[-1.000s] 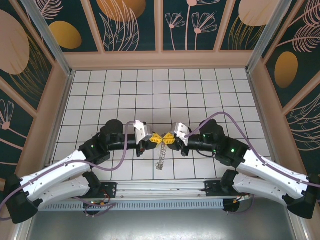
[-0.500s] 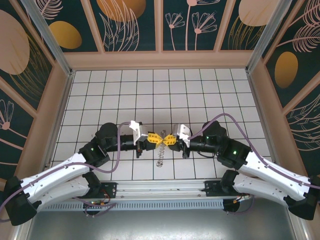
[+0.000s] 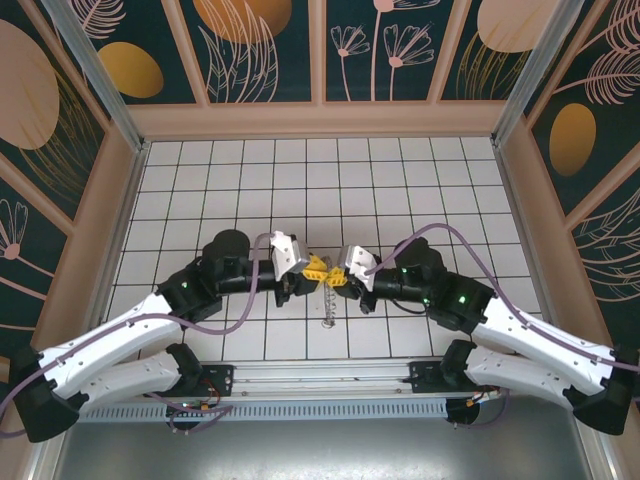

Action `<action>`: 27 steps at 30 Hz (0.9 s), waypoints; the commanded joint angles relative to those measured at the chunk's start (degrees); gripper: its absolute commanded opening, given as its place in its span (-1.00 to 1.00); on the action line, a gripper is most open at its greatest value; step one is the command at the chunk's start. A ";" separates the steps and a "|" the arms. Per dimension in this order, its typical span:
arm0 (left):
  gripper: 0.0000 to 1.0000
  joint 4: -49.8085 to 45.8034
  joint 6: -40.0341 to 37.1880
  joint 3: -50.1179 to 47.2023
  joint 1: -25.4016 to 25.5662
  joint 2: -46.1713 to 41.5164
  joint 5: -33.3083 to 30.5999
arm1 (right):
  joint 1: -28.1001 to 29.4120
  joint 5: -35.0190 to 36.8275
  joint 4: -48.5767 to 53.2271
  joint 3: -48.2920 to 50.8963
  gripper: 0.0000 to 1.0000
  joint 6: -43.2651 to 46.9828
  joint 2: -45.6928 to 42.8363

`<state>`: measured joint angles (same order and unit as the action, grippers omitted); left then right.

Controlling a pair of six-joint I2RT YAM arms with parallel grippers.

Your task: Put the keys on the keyring

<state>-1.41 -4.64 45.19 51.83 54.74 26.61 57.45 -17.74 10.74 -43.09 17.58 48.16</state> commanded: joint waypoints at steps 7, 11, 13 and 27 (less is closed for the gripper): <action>-0.59 -10.17 -6.25 3.59 0.19 4.02 -2.76 | 0.20 -0.64 2.39 -5.07 -1.00 2.85 0.78; -0.56 -11.69 -6.68 3.89 0.17 4.22 -1.23 | 0.13 -1.31 3.12 -5.34 -1.00 3.33 0.97; -0.54 -12.50 -6.85 3.94 0.13 4.23 -0.70 | 0.03 -1.59 3.49 -5.42 -1.00 3.51 1.10; -0.47 -14.29 -6.85 3.95 0.14 2.07 2.36 | -0.49 -1.55 4.20 -4.77 -1.00 3.75 0.68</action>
<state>-12.71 -10.50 48.23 51.86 57.87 26.41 57.36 -19.20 17.98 -45.04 20.71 49.69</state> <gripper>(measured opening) 0.266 0.048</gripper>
